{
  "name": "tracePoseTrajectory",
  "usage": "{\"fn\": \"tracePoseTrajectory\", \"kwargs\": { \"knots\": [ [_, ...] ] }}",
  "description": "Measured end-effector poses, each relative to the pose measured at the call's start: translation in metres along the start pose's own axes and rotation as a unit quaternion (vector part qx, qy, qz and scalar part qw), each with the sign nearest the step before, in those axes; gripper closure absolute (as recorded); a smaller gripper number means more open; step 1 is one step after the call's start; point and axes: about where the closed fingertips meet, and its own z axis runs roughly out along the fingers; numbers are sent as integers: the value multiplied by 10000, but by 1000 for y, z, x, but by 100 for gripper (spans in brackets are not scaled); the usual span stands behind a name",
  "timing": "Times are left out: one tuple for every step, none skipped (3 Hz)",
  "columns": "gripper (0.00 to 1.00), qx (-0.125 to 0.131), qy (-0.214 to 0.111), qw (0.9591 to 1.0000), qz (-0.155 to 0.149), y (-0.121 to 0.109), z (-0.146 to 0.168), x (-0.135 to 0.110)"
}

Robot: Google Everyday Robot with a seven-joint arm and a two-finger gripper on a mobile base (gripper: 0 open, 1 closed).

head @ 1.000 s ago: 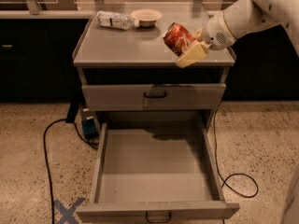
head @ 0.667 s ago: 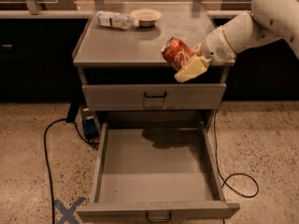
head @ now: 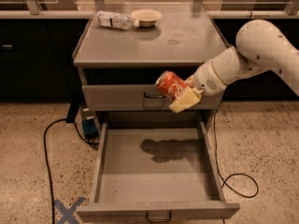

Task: Place coke can into middle drawer

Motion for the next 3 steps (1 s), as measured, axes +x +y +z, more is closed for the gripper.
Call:
{"fn": "tracePoseTrajectory", "kwargs": {
  "knots": [
    [100, -159, 397, 9989, 178, 9, 46, 39],
    [100, -237, 405, 9987, 187, 11, 53, 45],
    [100, -367, 607, 9971, 274, 13, 70, 69]
  ]
}}
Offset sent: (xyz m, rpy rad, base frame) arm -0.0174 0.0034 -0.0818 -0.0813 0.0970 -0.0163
